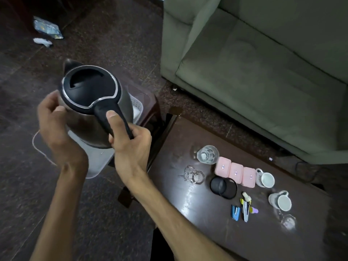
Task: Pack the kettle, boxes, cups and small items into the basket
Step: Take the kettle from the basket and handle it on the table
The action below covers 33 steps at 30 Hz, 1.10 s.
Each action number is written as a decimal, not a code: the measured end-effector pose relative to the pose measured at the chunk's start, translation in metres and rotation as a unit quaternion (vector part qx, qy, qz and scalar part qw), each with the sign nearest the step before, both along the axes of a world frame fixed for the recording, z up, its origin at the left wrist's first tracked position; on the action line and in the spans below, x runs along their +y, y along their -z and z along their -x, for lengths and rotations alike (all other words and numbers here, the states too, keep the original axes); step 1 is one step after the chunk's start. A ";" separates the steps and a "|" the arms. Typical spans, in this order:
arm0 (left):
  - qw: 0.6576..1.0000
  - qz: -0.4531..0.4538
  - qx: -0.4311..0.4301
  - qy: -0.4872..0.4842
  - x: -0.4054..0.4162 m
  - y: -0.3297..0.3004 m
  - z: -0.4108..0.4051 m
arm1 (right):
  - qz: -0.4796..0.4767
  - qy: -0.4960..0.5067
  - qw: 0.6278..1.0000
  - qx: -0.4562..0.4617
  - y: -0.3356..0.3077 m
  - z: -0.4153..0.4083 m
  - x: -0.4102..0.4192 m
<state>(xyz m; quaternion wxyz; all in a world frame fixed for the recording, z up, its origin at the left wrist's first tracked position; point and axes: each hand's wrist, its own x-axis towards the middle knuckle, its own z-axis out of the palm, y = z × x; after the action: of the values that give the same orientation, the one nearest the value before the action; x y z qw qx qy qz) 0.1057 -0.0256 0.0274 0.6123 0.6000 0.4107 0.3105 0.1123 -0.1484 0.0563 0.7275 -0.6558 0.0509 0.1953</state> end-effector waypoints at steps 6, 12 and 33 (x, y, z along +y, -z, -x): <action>0.995 -0.006 -0.049 0.091 -0.092 -0.018 -0.033 | 0.000 0.087 0.996 0.016 -0.011 -0.022 -0.079; 0.983 0.042 -0.007 0.180 -0.171 -0.006 -0.061 | 0.025 0.171 0.985 0.027 -0.015 -0.028 -0.160; 0.941 0.051 0.152 0.299 -0.354 0.056 -0.008 | 0.076 0.250 0.953 0.156 0.024 0.026 -0.322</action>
<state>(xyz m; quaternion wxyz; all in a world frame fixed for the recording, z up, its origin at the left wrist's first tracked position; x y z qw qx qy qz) 0.1135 -0.3794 -0.0288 0.6370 0.7033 0.3157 -0.0028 0.0862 -0.4700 0.0318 0.6838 -0.6369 0.3408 0.1029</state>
